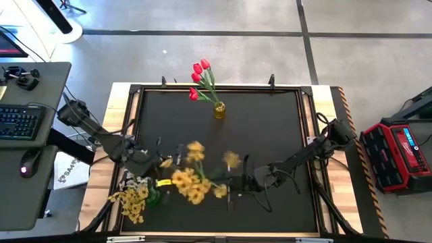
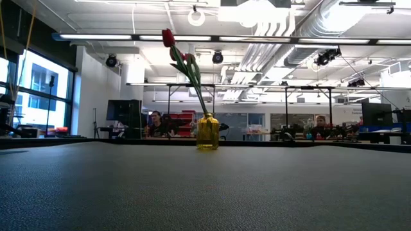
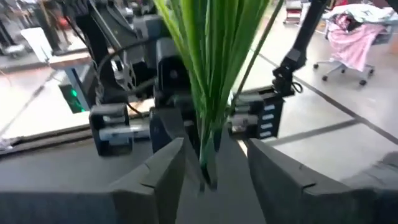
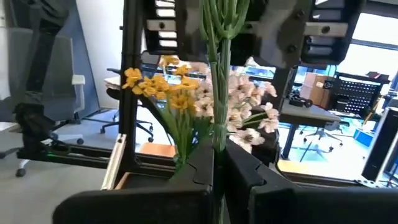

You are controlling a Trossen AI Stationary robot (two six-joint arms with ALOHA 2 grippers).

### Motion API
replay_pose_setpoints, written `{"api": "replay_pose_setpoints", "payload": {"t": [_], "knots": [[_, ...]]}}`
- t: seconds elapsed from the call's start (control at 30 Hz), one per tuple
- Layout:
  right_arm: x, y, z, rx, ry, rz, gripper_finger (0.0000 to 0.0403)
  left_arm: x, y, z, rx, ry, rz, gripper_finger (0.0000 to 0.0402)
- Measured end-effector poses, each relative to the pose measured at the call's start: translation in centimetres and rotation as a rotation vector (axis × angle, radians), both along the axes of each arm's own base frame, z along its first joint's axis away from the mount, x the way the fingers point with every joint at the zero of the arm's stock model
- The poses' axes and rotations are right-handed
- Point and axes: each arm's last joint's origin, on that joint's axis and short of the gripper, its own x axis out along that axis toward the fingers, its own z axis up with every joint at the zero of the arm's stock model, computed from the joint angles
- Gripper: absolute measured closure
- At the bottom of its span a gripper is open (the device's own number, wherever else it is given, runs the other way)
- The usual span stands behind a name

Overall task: Sort flowers into vase by color
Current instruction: Put the yellow flowers into the green vase

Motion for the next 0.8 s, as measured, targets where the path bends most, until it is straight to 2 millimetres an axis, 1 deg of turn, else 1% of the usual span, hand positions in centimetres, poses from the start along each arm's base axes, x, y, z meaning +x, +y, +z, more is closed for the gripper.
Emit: {"api": "replay_pose_setpoints", "payload": {"t": [0.1, 0.2, 0.3, 0.4, 0.5, 0.63, 0.8], "knots": [[0.0, 0.0, 0.1, -0.001, -0.005, 0.000, 0.0402, 0.1, -0.1, -0.4, 0.002, 0.027, -0.012, 0.0226], [0.0, 0.0, 0.1, -0.002, -0.012, 0.000, 0.0402, 0.7, -0.5, -1.0, 0.026, 0.031, -0.018, 0.0223], [0.0, 0.0, 0.3, 0.001, -0.020, 0.008, 0.0402, 1.9, -1.0, -1.7, 0.078, 0.007, -0.024, 0.0222], [-0.1, 0.0, 0.3, 0.002, -0.024, 0.016, 0.0402, 3.1, -1.5, -2.1, 0.114, -0.053, -0.029, 0.0222], [-0.1, 0.0, 0.3, 0.001, -0.023, 0.019, 0.0403, 3.6, -1.7, -2.0, 0.136, -0.103, -0.038, 0.0222], [-0.1, 0.1, 0.3, 0.007, -0.023, 0.035, 0.0403, 3.4, -1.5, -1.3, 0.119, -0.148, -0.035, 0.0225], [-0.1, 0.1, 0.3, 0.006, -0.023, 0.044, 0.0403, 3.6, -1.3, -1.0, 0.107, -0.176, -0.051, 0.0244]]}}
